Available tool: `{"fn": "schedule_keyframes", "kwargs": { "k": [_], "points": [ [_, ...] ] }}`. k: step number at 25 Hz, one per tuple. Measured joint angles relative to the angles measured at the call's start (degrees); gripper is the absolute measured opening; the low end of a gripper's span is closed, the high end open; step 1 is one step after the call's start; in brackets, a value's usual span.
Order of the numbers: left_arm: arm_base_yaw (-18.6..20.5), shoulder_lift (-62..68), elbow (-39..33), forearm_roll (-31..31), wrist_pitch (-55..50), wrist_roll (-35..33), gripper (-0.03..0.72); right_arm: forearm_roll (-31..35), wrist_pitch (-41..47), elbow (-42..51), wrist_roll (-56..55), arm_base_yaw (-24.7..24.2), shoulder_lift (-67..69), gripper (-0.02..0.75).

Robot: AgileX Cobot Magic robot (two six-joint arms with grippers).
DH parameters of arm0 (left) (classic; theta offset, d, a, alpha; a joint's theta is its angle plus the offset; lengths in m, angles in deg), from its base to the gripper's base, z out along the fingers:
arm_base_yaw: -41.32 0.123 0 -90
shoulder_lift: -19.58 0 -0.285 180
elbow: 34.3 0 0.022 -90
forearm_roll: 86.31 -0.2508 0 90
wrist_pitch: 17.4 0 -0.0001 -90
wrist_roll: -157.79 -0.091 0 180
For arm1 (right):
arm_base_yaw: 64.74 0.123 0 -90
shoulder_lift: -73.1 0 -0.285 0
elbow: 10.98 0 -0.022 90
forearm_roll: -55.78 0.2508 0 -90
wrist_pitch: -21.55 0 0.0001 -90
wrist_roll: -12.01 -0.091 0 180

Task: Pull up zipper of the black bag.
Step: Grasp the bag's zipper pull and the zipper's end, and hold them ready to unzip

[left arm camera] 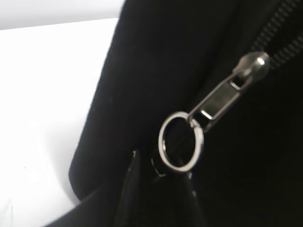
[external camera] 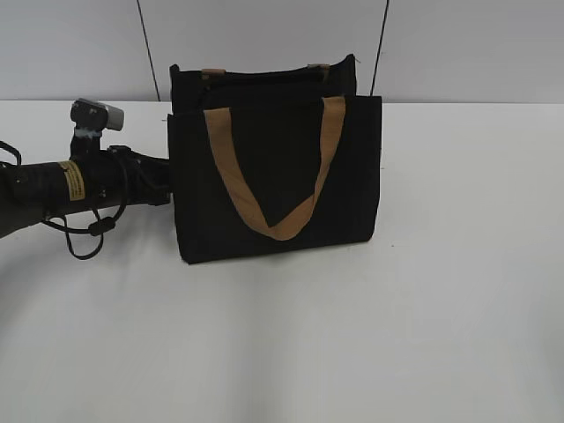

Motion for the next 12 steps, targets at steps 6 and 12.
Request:
{"fn": "schedule_keyframes", "kwargs": {
  "k": [6,12],
  "points": [
    [0.0,0.0,0.0,0.1,-0.1,0.0,0.111,0.0,0.0,0.0,0.0,0.0,0.0,0.409],
    [0.0,0.0,0.0,0.1,-2.9,0.0,0.020,0.0,0.0,0.0,0.0,0.0,0.0,0.409]
  ]
}}
